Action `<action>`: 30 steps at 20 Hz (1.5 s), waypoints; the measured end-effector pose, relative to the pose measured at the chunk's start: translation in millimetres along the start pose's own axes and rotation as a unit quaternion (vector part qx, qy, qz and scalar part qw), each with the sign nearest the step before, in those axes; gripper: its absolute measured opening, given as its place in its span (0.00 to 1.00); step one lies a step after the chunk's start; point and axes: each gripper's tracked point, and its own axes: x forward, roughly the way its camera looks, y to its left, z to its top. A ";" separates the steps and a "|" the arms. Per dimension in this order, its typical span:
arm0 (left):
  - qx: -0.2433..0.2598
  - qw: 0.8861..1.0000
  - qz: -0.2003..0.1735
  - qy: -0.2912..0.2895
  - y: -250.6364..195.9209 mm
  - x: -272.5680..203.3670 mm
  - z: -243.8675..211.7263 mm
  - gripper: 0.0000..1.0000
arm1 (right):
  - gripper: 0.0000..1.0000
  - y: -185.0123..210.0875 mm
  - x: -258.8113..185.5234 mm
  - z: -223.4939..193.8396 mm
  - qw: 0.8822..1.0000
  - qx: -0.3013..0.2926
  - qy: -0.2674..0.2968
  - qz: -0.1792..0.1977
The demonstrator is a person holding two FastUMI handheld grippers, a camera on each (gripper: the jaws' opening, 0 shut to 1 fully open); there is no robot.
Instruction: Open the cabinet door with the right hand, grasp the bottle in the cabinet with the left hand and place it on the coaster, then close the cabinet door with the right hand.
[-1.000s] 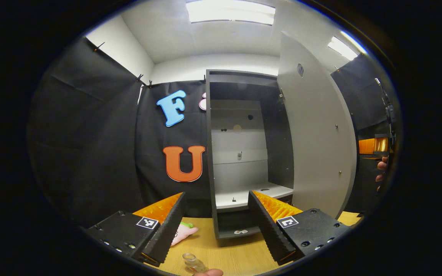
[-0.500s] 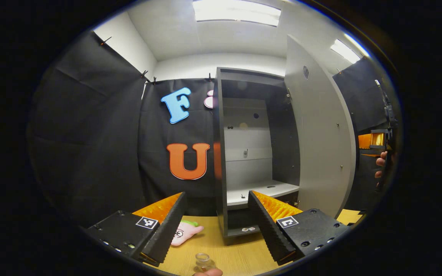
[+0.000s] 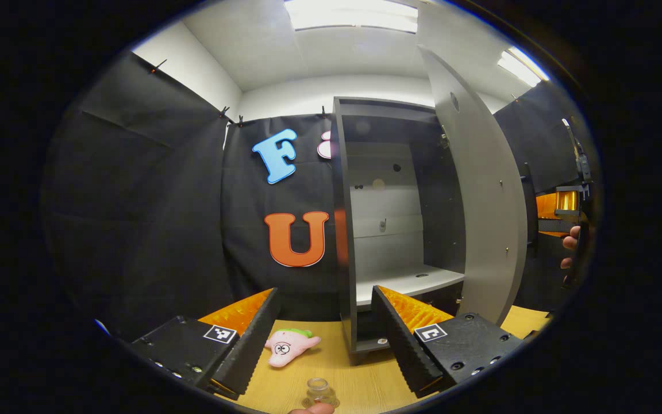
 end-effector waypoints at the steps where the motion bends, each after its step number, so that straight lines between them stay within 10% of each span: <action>1: 0.000 1.000 0.001 -0.002 -1.1 -2.7 1.9 0.96 | 0.98 4.6 4.3 -2.5 1.000 0.000 0.003 0.007; 16: 0.022 0.994 0.089 0.057 26.8 -39.4 -20.3 1.00 | 0.94 71.4 75.8 -76.1 0.984 -0.021 0.108 0.139; 30: 0.029 0.995 0.028 0.095 -123.2 51.1 -40.3 0.96 | 0.99 -62.3 86.9 -56.6 0.992 -0.107 0.070 0.015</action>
